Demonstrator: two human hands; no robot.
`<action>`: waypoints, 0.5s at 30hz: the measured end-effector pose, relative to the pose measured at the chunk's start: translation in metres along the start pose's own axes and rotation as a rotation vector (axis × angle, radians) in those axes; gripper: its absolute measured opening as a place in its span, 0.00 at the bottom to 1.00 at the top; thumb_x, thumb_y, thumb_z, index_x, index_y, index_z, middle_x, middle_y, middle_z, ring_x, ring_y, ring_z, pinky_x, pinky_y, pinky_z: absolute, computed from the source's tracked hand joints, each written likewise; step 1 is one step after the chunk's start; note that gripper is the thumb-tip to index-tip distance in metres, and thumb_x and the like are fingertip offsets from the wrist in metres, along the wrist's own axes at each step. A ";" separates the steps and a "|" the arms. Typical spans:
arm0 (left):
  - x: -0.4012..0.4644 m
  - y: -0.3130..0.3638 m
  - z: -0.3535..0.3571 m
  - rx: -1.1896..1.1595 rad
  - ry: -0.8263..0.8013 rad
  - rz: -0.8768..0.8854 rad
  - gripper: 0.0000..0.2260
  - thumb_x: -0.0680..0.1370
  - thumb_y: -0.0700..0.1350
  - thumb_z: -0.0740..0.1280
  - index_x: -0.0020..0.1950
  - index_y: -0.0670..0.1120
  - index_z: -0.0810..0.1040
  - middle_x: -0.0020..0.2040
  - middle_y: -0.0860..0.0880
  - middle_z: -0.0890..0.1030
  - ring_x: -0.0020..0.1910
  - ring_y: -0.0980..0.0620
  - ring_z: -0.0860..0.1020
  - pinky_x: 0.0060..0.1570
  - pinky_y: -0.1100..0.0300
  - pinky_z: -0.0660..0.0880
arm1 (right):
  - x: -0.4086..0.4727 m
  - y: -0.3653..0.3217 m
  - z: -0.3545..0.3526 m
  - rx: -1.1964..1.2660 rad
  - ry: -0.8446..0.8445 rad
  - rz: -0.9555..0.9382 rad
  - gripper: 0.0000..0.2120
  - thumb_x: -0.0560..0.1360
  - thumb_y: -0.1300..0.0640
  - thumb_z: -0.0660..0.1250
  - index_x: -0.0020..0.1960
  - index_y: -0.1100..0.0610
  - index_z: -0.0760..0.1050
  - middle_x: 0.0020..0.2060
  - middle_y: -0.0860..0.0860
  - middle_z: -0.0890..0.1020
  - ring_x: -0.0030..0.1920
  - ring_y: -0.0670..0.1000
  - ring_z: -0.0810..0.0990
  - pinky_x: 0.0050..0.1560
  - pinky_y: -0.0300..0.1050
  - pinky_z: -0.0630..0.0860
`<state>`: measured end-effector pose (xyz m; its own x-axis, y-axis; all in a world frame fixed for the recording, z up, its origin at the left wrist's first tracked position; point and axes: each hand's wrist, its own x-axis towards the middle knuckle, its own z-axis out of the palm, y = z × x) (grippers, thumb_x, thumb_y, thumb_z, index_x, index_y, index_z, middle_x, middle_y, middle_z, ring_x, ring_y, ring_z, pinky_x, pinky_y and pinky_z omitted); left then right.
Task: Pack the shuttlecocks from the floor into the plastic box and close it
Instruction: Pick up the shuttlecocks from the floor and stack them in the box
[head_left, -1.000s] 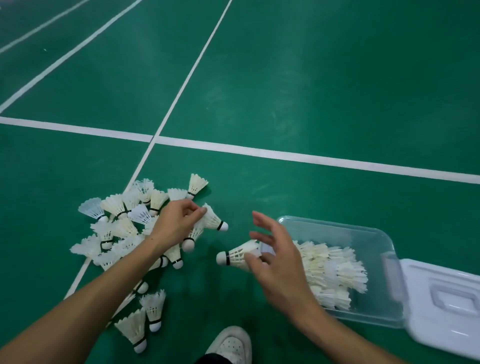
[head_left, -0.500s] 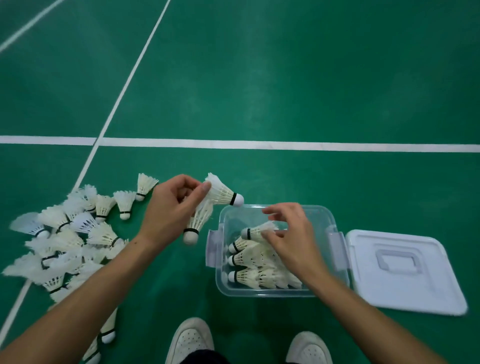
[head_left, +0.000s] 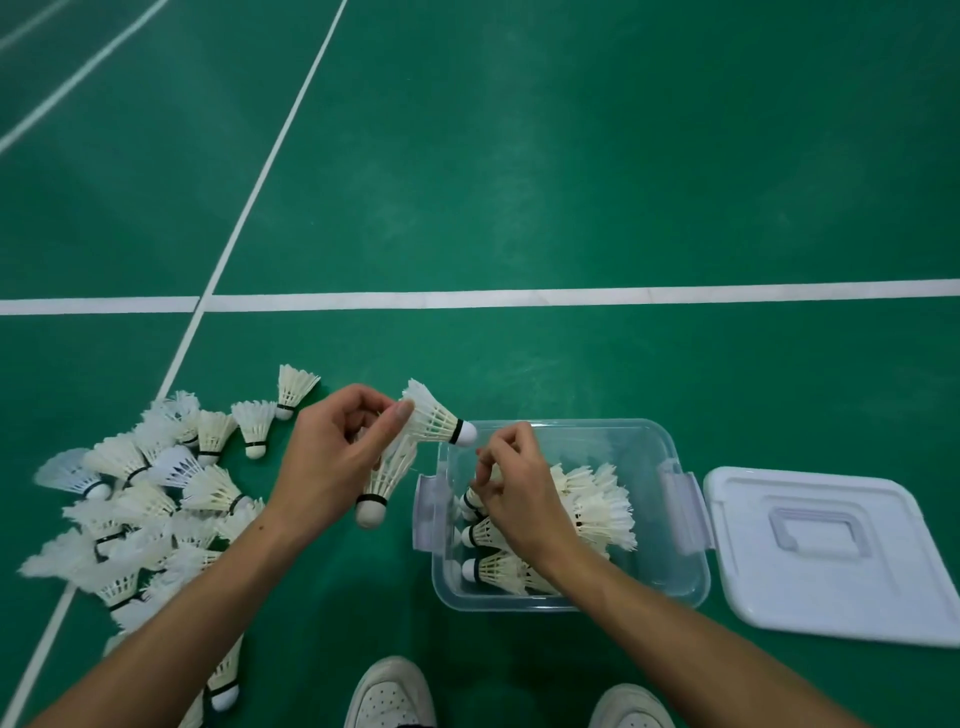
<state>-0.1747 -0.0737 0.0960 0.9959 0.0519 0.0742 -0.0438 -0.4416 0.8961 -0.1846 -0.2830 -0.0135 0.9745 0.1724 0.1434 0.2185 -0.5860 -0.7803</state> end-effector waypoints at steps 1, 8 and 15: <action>-0.002 0.000 0.000 0.000 -0.003 -0.003 0.10 0.79 0.52 0.72 0.44 0.46 0.82 0.27 0.52 0.75 0.26 0.57 0.67 0.26 0.64 0.64 | 0.000 0.000 0.000 0.021 -0.005 0.005 0.16 0.73 0.76 0.71 0.45 0.56 0.73 0.51 0.46 0.69 0.47 0.48 0.74 0.43 0.44 0.83; -0.008 -0.002 -0.001 -0.014 -0.053 -0.027 0.10 0.78 0.53 0.73 0.43 0.47 0.83 0.27 0.53 0.74 0.27 0.57 0.67 0.27 0.64 0.64 | -0.009 -0.002 -0.014 0.233 -0.045 0.077 0.15 0.74 0.66 0.77 0.44 0.52 0.74 0.58 0.46 0.74 0.61 0.45 0.78 0.55 0.42 0.85; -0.001 0.011 0.002 0.028 -0.195 0.018 0.08 0.77 0.52 0.75 0.44 0.48 0.84 0.29 0.45 0.76 0.27 0.56 0.68 0.27 0.63 0.64 | -0.014 -0.008 -0.065 0.426 0.024 0.179 0.12 0.74 0.61 0.79 0.53 0.50 0.80 0.59 0.44 0.81 0.63 0.43 0.81 0.56 0.46 0.85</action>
<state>-0.1756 -0.0808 0.1051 0.9916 -0.1292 0.0016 -0.0621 -0.4658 0.8827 -0.1963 -0.3323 0.0303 0.9970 0.0773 -0.0061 0.0117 -0.2267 -0.9739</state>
